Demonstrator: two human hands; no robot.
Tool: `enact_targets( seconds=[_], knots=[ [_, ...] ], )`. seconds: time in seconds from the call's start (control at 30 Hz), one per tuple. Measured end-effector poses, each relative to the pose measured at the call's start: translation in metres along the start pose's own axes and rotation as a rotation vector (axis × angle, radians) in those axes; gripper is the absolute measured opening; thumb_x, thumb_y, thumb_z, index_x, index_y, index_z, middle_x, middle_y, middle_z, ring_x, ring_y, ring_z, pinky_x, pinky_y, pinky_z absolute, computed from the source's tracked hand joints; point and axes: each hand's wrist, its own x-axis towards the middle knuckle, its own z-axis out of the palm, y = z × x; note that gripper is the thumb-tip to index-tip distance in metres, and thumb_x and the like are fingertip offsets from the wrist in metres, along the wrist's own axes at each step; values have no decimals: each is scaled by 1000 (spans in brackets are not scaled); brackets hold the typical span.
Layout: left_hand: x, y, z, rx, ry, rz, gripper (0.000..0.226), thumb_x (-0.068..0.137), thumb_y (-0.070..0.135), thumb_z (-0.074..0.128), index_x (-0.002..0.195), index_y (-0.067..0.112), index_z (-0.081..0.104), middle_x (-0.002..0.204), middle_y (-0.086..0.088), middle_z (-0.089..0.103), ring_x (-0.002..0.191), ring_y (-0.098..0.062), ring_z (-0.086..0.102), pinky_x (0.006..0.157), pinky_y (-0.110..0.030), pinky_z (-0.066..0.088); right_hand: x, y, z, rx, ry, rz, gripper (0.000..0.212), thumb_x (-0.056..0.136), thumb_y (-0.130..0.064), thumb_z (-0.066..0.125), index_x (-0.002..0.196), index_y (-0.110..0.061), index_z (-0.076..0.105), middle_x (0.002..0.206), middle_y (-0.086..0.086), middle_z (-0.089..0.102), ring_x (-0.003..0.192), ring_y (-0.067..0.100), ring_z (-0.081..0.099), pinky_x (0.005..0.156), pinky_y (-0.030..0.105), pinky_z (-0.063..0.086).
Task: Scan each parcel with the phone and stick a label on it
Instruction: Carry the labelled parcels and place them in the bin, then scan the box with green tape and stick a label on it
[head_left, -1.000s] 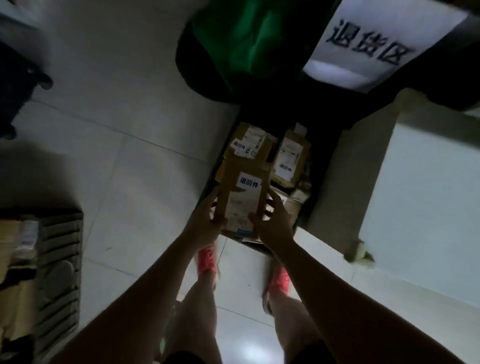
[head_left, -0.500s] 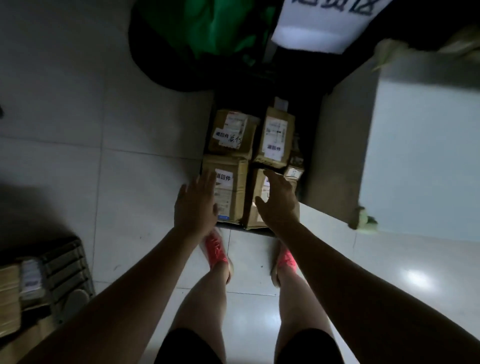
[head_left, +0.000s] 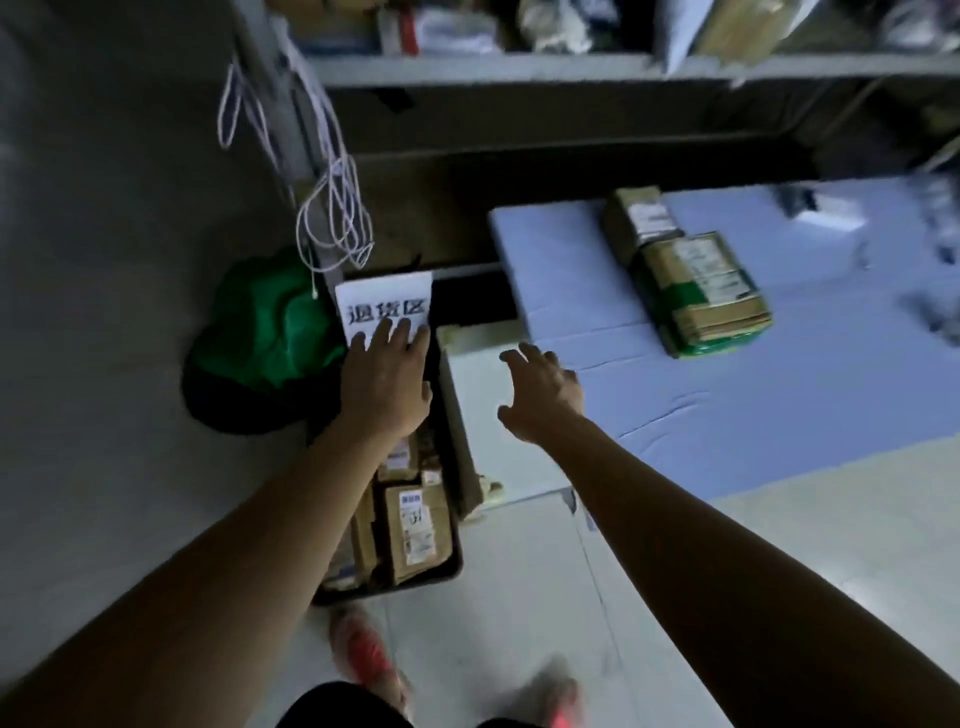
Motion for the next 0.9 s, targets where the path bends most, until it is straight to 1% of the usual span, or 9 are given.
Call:
enact_targets(
  seconds=[0.1, 0.17, 0.3, 0.4, 0.5, 0.63, 0.73, 0.83, 0.9],
  knots=[
    [-8, 63, -42, 32, 16, 7, 71, 93, 40, 56, 153, 15, 28, 155, -9, 35, 144, -30, 30, 112, -46, 33, -33, 65, -39, 34, 59, 13, 70, 88, -33, 70, 149, -27, 38, 157, -1, 34, 140, 25, 38, 107, 42, 41],
    [-15, 108, -66, 70, 32, 14, 69, 93, 40, 56, 152, 16, 28, 154, -9, 35, 142, -30, 32, 109, -46, 35, -56, 110, -61, 34, 88, 8, 71, 89, -33, 70, 150, -28, 36, 158, -1, 33, 141, 25, 36, 108, 42, 40],
    [-20, 202, -102, 115, 57, 45, 62, 93, 42, 56, 146, 19, 34, 148, -7, 39, 137, -29, 36, 106, -45, 37, -95, 199, -97, 40, 148, 30, 70, 86, -33, 72, 148, -27, 38, 153, -1, 38, 139, 24, 39, 108, 42, 42],
    [-9, 263, -116, 136, 43, 60, 62, 97, 42, 51, 151, 20, 30, 156, -8, 32, 145, -28, 27, 112, -46, 30, -113, 262, -118, 66, 173, 74, 66, 87, -32, 69, 146, -27, 41, 152, -2, 41, 137, 24, 42, 105, 40, 41],
    [13, 301, -120, 176, -46, 51, 64, 99, 44, 49, 154, 22, 25, 160, -8, 26, 149, -28, 20, 115, -47, 26, -106, 309, -127, 143, 195, 129, 58, 86, -27, 69, 140, -26, 48, 144, -1, 49, 130, 25, 47, 103, 40, 44],
    [49, 321, -102, 178, -97, 18, 63, 98, 50, 47, 152, 22, 28, 156, -7, 33, 144, -28, 29, 111, -47, 33, -77, 353, -124, 238, 169, 169, 58, 83, -31, 70, 138, -29, 50, 140, 0, 53, 129, 25, 49, 101, 40, 45],
    [100, 338, -70, 48, -99, -51, 59, 98, 55, 45, 144, 19, 38, 145, -5, 46, 133, -27, 44, 101, -43, 40, -30, 388, -110, 334, 142, 202, 58, 84, -36, 71, 138, -29, 50, 142, 0, 53, 133, 24, 47, 101, 39, 46],
    [146, 359, -35, -345, -132, -234, 61, 96, 61, 45, 134, 14, 47, 137, -12, 53, 122, -34, 54, 93, -44, 45, 19, 414, -88, 408, 87, 217, 59, 90, -36, 68, 144, -26, 45, 144, 3, 53, 135, 25, 46, 103, 40, 44],
    [175, 368, -12, -628, -173, -402, 66, 95, 64, 45, 134, 11, 46, 139, -19, 52, 122, -39, 54, 93, -45, 46, 51, 424, -74, 479, 39, 239, 58, 95, -33, 63, 148, -23, 41, 147, 7, 52, 137, 28, 45, 107, 41, 41]
  ],
)
